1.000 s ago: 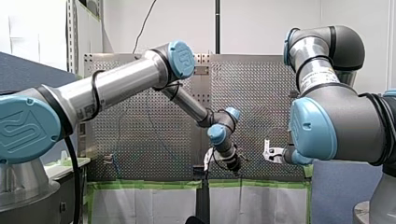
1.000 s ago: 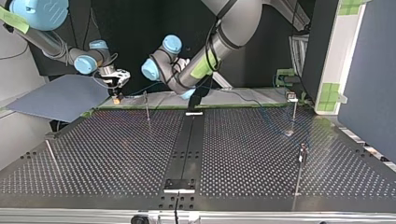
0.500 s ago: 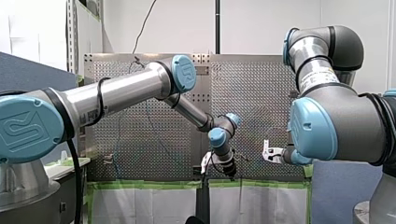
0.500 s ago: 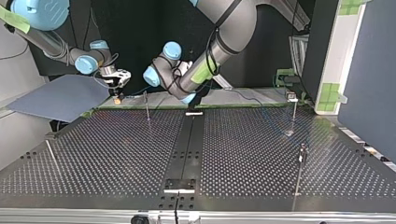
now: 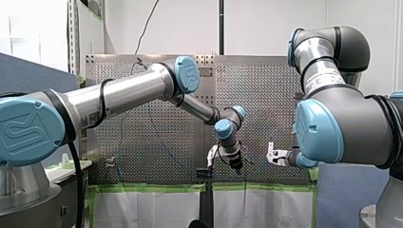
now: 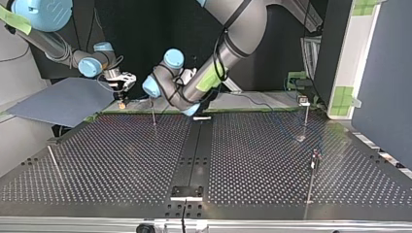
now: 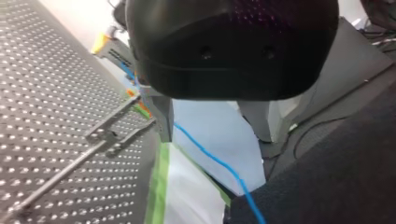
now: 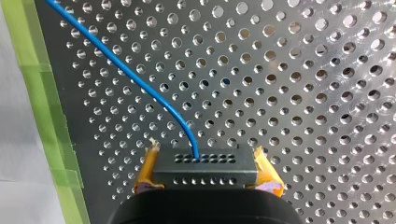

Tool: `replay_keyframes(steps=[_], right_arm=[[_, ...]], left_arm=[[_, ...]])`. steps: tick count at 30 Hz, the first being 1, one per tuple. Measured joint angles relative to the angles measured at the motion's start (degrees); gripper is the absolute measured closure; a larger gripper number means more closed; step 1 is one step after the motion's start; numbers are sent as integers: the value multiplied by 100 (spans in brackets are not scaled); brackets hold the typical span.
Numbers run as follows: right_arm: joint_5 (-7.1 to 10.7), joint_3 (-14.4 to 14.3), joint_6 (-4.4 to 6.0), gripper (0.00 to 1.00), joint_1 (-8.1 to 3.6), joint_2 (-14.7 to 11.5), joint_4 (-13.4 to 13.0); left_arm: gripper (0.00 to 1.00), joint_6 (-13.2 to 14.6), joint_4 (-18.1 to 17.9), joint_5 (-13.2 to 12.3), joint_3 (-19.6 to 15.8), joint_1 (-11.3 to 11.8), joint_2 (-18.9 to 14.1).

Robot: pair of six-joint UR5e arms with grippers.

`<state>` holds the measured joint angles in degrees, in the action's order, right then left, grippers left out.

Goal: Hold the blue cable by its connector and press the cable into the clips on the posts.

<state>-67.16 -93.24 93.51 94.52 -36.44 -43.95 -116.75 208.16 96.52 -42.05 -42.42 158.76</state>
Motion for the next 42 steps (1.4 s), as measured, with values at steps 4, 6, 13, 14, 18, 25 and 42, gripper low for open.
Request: replay_keyframes(steps=[4, 6, 13, 14, 18, 25, 42], right_arm=[[0, 1, 2, 100, 9, 0, 0], [0, -1, 2, 100, 14, 0, 0], [0, 0, 6, 100, 26, 0, 0], [0, 0, 9, 100, 26, 0, -1], [0, 1, 47, 100, 27, 0, -18], [-21, 0, 69, 100, 10, 0, -19], [-26, -2, 48, 100, 34, 13, -19]], left_arm=[[0, -133, 191, 87, 191, 41, 0], [0, -156, 294, 131, 294, 62, 0], [0, -65, 612, 272, 611, 83, 0], [0, -44, 668, 284, 668, 72, 0], [0, 4, 866, 311, 866, 27, 0], [0, 187, 1209, 402, 951, -50, 0], [0, 212, 2066, 637, 779, -136, 0]])
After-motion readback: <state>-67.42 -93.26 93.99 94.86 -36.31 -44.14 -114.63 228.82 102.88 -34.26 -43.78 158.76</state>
